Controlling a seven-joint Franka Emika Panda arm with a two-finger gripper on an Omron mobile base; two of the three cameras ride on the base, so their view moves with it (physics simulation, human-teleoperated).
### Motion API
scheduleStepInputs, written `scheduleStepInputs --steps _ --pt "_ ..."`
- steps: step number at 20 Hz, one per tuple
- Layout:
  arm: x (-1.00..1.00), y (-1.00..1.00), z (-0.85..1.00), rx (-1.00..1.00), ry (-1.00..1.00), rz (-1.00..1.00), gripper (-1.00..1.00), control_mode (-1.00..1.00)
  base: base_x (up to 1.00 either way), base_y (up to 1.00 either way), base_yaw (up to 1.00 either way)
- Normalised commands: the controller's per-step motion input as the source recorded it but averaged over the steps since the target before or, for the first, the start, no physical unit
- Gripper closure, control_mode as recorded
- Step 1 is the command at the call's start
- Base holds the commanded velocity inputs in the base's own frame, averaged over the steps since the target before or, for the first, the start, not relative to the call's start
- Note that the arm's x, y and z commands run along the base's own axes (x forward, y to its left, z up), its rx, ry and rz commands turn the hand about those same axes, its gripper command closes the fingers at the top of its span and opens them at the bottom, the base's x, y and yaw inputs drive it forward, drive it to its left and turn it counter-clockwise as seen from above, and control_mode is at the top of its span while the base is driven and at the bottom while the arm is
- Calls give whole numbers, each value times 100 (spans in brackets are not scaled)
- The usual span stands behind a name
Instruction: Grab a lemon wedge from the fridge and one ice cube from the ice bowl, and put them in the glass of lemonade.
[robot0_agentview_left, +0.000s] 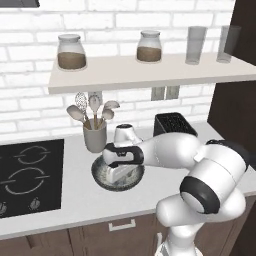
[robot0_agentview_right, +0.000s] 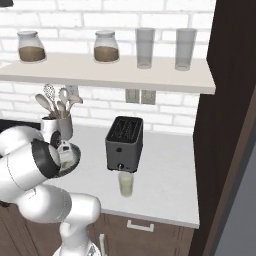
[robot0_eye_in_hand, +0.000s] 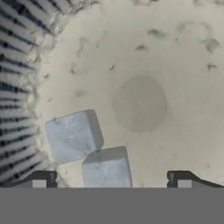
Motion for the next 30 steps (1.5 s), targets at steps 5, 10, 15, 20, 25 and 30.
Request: scheduleStepInputs --steps 5,10,15,20,25,30 --pt "13 9 -18 0 1 0 -100 -100 0 0 0" --pt "10 9 -20 -1 1 0 -100 -100 0 0 0" --pt "13 8 -23 -1 0 0 -100 -100 0 0 0" --pt "11 14 -35 -3 0 0 100 -100 0 0 0" --pt "7 15 -36 -3 2 0 100 -100 0 0 0" --pt "1 10 -32 -2 4 0 100 -100 0 0 0"
